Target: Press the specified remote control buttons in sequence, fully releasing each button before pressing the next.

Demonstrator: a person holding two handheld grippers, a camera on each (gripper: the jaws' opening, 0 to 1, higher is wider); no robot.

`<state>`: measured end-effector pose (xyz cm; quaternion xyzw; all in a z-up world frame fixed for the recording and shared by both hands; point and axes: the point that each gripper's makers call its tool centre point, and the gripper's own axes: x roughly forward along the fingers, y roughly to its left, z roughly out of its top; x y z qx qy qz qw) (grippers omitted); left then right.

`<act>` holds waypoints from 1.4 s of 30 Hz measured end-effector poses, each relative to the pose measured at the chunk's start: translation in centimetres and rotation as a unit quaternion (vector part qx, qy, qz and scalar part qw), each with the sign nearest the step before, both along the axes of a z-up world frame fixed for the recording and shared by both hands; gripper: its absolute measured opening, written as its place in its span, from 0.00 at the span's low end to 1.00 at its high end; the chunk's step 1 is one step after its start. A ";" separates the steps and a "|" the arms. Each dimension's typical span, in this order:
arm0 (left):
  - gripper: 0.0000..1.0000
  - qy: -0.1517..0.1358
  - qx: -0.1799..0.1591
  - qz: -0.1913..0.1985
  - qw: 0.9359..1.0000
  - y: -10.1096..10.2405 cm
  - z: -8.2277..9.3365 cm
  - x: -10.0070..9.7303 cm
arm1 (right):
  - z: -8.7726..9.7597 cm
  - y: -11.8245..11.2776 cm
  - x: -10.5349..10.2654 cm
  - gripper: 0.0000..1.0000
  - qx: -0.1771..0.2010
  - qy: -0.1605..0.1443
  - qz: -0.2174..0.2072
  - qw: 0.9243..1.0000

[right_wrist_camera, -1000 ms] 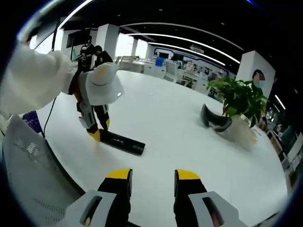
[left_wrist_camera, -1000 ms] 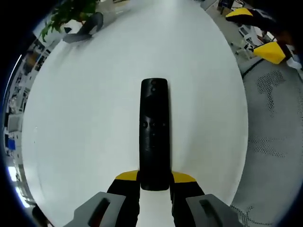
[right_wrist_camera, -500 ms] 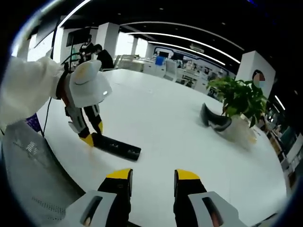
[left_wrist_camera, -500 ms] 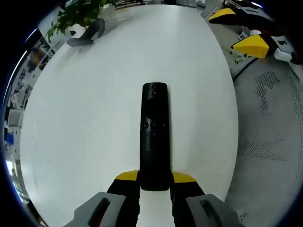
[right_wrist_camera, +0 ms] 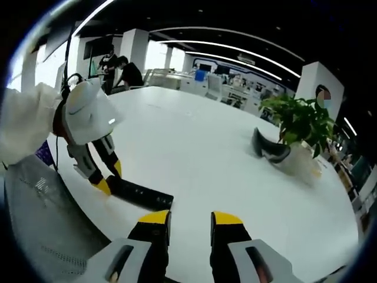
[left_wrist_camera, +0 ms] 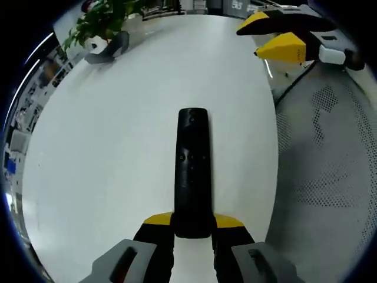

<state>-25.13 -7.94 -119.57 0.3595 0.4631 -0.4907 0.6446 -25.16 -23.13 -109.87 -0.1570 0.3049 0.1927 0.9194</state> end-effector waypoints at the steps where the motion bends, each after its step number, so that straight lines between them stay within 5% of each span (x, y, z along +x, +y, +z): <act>1: 0.23 -0.001 0.000 -0.002 1.000 -0.1 0.0 -0.3 | 0.0 0.0 0.0 0.20 0.001 0.001 -0.001 1.000; 23: 0.23 -0.001 -0.010 -0.019 1.000 -0.8 0.1 -4.5 | -0.9 0.9 -0.9 0.00 0.021 0.045 0.016 0.999; 31: 0.23 0.000 -0.017 -0.027 0.999 -1.0 0.1 -5.9 | -3.9 2.2 -2.8 0.00 0.026 0.156 0.036 0.987; 34: 0.23 0.000 -0.016 -0.031 0.999 -1.0 0.1 -6.2 | -6.3 2.0 -4.5 0.00 0.022 0.259 0.021 0.965; 37: 0.23 0.000 -0.016 -0.030 0.999 -1.1 0.1 -6.3 | -6.1 2.4 -4.1 0.00 0.027 0.245 0.034 0.969; 42: 0.23 -0.001 -0.014 -0.030 0.999 -1.2 0.1 -6.8 | -6.8 3.0 -4.1 0.00 0.043 0.281 0.040 0.958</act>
